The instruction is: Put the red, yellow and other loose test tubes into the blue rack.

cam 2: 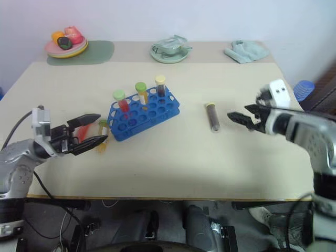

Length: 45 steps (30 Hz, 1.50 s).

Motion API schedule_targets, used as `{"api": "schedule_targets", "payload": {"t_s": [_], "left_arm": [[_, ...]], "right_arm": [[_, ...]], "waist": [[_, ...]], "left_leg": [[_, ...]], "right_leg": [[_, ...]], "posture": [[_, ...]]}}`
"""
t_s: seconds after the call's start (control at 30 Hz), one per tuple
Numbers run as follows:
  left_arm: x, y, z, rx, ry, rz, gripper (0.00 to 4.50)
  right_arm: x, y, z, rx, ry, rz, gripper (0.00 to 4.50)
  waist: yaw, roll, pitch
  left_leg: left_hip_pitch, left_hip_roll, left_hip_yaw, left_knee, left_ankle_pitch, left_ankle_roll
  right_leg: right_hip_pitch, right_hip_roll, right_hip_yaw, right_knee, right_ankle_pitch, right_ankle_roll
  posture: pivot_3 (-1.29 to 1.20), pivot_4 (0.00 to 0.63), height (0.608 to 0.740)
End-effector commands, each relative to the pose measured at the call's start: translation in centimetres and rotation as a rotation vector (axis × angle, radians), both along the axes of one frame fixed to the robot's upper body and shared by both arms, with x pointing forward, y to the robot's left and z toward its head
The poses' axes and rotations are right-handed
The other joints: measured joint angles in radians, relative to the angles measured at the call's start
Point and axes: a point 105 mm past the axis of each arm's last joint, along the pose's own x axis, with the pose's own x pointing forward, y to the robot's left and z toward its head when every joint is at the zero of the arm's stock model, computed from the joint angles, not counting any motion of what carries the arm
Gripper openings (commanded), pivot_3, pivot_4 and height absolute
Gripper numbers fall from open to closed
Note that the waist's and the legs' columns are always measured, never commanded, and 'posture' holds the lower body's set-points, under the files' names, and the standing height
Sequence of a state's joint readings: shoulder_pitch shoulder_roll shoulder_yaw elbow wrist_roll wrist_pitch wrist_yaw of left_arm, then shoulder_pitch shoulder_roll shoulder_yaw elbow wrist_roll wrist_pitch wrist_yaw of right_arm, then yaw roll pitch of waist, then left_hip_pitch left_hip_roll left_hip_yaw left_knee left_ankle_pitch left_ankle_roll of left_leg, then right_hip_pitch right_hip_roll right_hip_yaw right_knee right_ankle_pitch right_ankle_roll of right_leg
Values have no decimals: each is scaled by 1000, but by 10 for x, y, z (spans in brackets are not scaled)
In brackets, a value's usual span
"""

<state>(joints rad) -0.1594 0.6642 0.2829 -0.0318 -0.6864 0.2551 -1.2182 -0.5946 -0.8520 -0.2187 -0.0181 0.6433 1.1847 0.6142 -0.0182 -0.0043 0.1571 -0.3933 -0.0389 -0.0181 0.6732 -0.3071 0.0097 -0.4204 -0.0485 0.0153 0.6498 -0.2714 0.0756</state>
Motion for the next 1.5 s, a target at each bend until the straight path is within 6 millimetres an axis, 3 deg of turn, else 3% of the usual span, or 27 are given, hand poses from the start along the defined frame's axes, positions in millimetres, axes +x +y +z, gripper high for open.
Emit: {"api": "schedule_targets", "payload": {"t_s": [0.03, 0.2, 0.37, 0.57, 0.8, 1.03, 1.5], "left_arm": [[4, -3, 8, -8, -35, -17, 4403], [6, -9, 8, -21, -40, -32, 4403], [6, -12, 8, -29, -44, -35, 4403], [6, -13, 10, -42, -43, -31, 4403], [-7, -17, 8, -2, -7, -135, 4403], [-23, -20, 7, 61, 12, -274, 4403], [-32, -22, 10, 129, 16, -383, 4403]], "right_arm": [[27, 9, 4, 71, 154, -104, 4088], [57, 24, 6, 133, 289, -202, 4088], [69, 24, -7, 66, 346, -260, 4088], [71, 21, -26, -22, 395, -270, 4088], [76, 37, -38, -53, 410, -224, 4088], [83, 45, -44, -76, 397, -206, 4088], [85, 44, -60, -179, 395, -173, 4088]], "waist": [[-2, 0, 0], [9, 0, 0], [8, 0, 0], [1, 0, 0], [-7, 0, 0], [-20, 0, 0], [-28, 0, 0]], "left_leg": [[-1, 0, 1, 0, 0, 0], [-12, 0, 2, 1, 4, -6], [-18, -2, 2, 7, 2, -3], [-17, -2, 4, 8, 2, -3], [-16, -2, 5, 8, 2, -3], [-16, -2, 5, 9, 2, -4], [-12, -2, 5, 9, 1, -1]], "right_leg": [[-1, 0, 0, 0, 0, 0], [-12, 0, 0, 1, 0, 0], [-15, -1, 0, 1, 1, 1], [-15, -2, 0, 2, 2, 3], [-15, -2, 0, 5, 2, 3], [-15, -2, 0, 5, 2, 3], [-13, -2, 1, 8, 2, 3]], "posture": [[0, 150, 740], [0, 150, 740], [0, 150, 740], [0, 150, 740], [0, 150, 740], [0, 150, 740], [0, 150, 740]]}}
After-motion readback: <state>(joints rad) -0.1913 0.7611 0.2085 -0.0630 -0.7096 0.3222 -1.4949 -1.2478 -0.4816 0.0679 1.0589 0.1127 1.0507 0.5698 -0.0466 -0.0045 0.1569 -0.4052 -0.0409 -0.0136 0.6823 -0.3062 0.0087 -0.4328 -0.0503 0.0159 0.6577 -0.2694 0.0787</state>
